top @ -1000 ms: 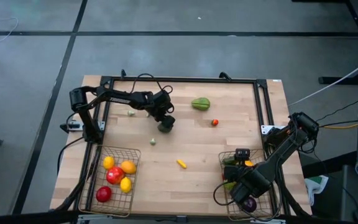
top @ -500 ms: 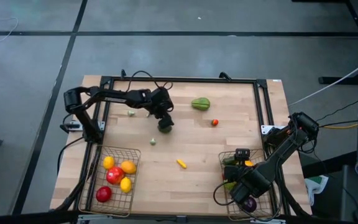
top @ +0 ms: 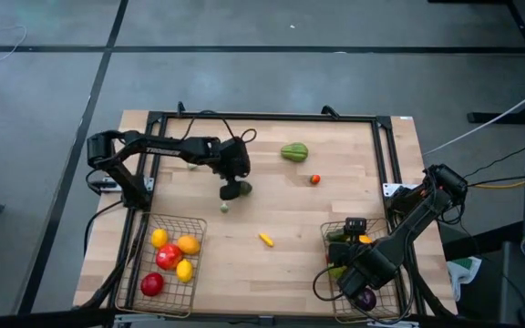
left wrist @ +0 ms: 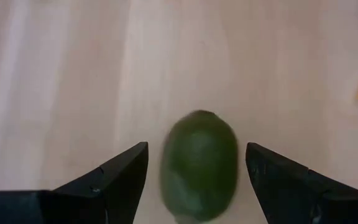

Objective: Sort produce into baskets
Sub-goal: Put the green lime into the left wire basket

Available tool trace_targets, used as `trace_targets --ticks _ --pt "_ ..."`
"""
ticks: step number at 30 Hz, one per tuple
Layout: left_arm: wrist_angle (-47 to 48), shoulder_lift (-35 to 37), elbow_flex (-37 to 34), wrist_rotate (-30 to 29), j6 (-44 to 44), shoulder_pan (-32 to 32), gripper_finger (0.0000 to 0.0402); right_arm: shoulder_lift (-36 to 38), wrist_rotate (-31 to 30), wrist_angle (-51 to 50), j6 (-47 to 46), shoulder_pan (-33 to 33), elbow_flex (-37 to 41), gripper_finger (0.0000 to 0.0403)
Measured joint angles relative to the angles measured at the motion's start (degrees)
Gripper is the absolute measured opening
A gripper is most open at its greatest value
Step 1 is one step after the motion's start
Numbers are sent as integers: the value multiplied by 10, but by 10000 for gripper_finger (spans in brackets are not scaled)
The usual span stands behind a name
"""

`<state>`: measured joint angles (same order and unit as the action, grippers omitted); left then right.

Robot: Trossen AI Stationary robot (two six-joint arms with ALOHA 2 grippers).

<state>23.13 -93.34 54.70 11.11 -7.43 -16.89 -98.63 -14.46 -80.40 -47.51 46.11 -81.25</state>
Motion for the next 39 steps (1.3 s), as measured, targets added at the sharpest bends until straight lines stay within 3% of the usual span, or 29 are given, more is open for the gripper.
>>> trace_targets --ticks 3,15,31,39 --pt "-2 1 0 -35 -1 10 267 0 0 0 0 0 0 337" --pt "2 -5 0 -52 14 38 267 0 0 0 0 0 0 337" --pt "2 -74 0 -63 44 39 266 0 -1 0 0 0 0 337" --pt "3 -71 1 -63 36 39 210 0 -1 0 0 0 0 337"
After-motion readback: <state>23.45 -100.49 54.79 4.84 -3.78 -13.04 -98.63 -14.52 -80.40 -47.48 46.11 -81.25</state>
